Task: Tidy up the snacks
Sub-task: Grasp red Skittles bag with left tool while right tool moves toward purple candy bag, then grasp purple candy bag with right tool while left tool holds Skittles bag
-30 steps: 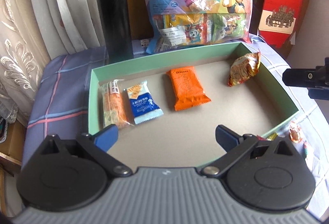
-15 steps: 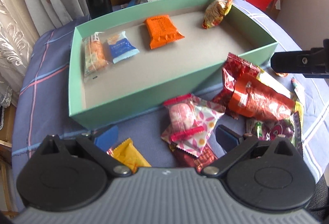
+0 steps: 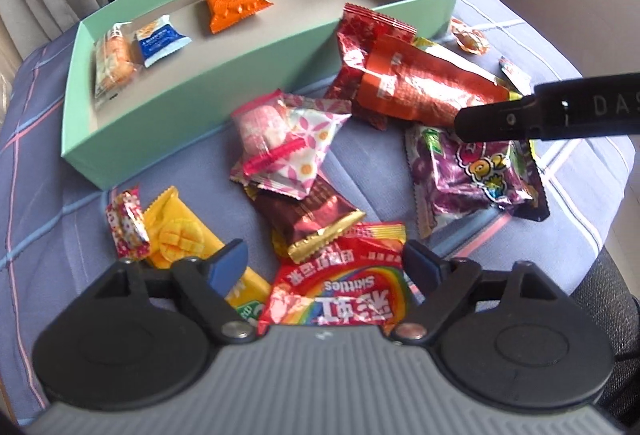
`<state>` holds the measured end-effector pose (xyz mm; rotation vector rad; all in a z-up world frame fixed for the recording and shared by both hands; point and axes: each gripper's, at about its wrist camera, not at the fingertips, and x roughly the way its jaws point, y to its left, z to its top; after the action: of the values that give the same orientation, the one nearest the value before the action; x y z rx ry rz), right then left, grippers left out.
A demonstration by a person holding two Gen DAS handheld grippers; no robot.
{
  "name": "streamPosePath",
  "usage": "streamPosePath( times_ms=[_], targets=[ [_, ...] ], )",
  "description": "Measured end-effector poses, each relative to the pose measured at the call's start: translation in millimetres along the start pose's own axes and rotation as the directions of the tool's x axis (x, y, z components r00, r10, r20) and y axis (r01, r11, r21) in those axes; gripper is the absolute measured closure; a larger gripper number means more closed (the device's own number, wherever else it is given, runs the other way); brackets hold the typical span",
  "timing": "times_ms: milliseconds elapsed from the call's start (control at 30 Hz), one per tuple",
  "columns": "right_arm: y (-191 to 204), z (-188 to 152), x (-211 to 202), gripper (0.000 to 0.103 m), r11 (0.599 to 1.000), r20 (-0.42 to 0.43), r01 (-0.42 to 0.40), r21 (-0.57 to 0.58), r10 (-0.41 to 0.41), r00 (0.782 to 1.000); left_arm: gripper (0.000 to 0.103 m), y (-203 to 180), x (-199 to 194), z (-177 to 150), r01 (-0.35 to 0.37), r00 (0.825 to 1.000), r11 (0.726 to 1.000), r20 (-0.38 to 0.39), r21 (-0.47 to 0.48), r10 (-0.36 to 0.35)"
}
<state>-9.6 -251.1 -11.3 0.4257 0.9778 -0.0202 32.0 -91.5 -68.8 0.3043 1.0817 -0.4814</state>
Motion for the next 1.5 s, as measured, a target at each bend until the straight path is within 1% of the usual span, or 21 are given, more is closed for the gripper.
streamPosePath(
  times_ms=[33,67,167,333,400,567,633,700,767,833,933,967,1000,1033,1133,1267,1433,1500],
  targets=[
    [-1,-2,0,0.041,1.000,0.000,0.001,-0.003,-0.001,1.000,0.034,-1,-1,-1,0.015,1.000,1.000,0.004,0.002,-0.015],
    [-2,-4,0,0.043,1.000,-0.004,0.000,-0.003,0.000,1.000,0.038,-2,-2,-2,0.026,1.000,1.000,0.009,0.006,-0.026],
    [-1,-5,2,0.043,1.000,-0.018,-0.013,-0.001,0.013,1.000,0.037,0,-2,-5,0.013,1.000,1.000,0.023,0.009,-0.013],
    [10,-9,13,0.043,0.998,-0.073,-0.051,-0.025,0.050,0.996,0.037,26,-1,-8,0.006,1.000,0.997,0.028,-0.075,-0.004],
    [18,-10,19,0.043,0.997,-0.091,-0.067,-0.041,0.063,0.994,0.037,34,-3,-11,0.006,1.000,0.996,0.031,-0.090,-0.003],
    [27,-1,18,0.043,0.995,-0.051,-0.045,-0.089,0.041,0.998,0.037,42,-8,-19,0.027,0.999,0.995,0.040,-0.100,-0.023],
    [30,2,17,0.039,0.994,-0.033,-0.043,-0.100,0.040,0.999,0.038,41,-10,-21,0.037,0.999,0.995,0.041,-0.097,-0.033],
    [32,3,17,0.030,0.993,-0.020,-0.049,-0.107,0.047,0.999,0.038,39,-12,-21,0.055,0.998,0.995,0.045,-0.089,-0.051],
    [35,4,23,0.027,0.991,-0.023,-0.056,-0.122,0.054,0.998,0.038,37,-12,-22,0.077,0.996,0.994,0.043,-0.078,-0.074],
    [37,5,32,0.026,0.990,-0.035,-0.045,-0.136,0.041,0.999,0.037,35,-11,-22,0.075,0.997,0.995,0.039,-0.069,-0.072],
    [41,2,42,0.026,0.988,-0.059,-0.016,-0.152,0.007,0.998,0.036,39,-11,-22,0.064,0.998,0.994,0.025,-0.088,-0.062],
    [42,1,42,0.024,0.986,-0.059,-0.015,-0.164,0.005,0.998,0.035,42,-10,-23,0.063,0.998,0.993,0.018,-0.102,-0.062],
    [43,0,42,0.016,0.985,-0.066,-0.015,-0.170,0.004,0.998,0.032,45,-9,-24,0.065,0.998,0.991,0.012,-0.117,-0.065],
    [44,-2,41,0.013,0.986,-0.069,-0.012,-0.168,0.000,0.998,0.032,47,-9,-25,0.068,0.998,0.989,0.008,-0.129,-0.068],
    [44,-6,38,0.013,0.986,-0.068,0.018,-0.165,-0.030,0.997,0.032,51,-9,-29,0.079,0.997,0.986,0.006,-0.146,-0.079],
    [43,-8,34,0.013,0.990,-0.071,0.036,-0.139,-0.046,0.996,0.032,48,-8,-30,0.078,0.997,0.988,0.002,-0.131,-0.079],
    [51,-8,33,0.013,0.983,-0.052,0.078,-0.166,-0.088,0.995,0.032,44,-8,-32,0.100,0.995,0.989,0.010,-0.111,-0.100],
    [55,-6,35,0.008,0.977,-0.051,0.083,-0.196,-0.095,0.994,0.032,46,-9,-33,0.110,0.994,0.987,0.015,-0.114,-0.109]
  ],
)
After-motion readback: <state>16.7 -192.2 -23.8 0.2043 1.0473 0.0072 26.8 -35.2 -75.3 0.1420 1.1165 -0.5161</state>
